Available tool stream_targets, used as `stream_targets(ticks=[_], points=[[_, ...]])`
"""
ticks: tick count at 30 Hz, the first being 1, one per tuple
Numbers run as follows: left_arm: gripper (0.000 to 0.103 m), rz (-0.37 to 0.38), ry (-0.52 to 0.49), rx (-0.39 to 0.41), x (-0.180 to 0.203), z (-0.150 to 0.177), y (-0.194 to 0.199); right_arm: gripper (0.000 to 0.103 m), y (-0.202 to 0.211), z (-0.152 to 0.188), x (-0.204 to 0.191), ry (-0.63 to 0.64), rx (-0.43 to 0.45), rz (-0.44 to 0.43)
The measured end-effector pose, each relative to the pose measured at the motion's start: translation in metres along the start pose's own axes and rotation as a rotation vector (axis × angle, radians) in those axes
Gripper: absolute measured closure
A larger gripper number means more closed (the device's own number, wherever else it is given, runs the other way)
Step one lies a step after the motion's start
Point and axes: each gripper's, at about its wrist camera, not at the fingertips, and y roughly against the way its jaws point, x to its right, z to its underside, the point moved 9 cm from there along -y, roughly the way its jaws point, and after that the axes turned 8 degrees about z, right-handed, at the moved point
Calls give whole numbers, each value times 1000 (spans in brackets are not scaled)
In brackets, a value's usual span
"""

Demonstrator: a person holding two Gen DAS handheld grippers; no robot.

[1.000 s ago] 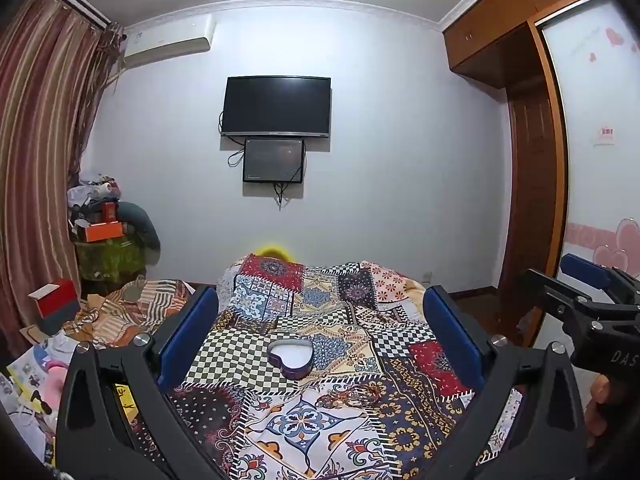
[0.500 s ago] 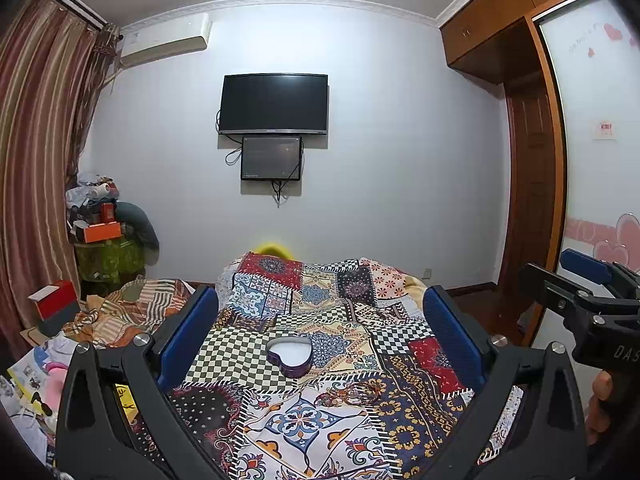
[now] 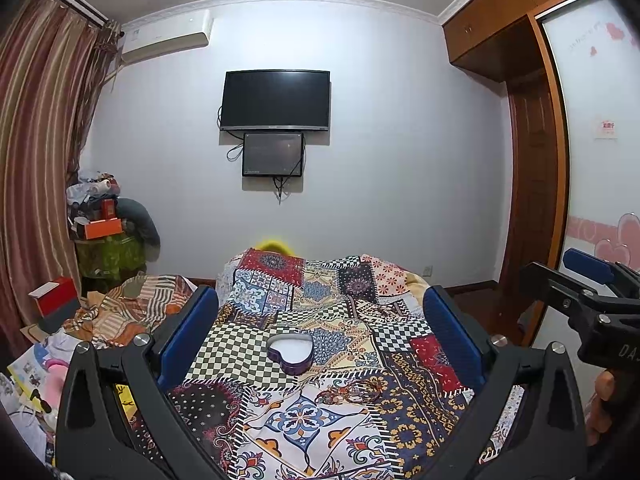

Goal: Organize jewelry

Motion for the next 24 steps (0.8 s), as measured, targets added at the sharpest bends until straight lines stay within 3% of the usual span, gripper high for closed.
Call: stream_targets(ticks=[24], points=[[0, 0, 10, -36, -6, 6, -12, 4, -9, 8, -4, -10, -35, 0]])
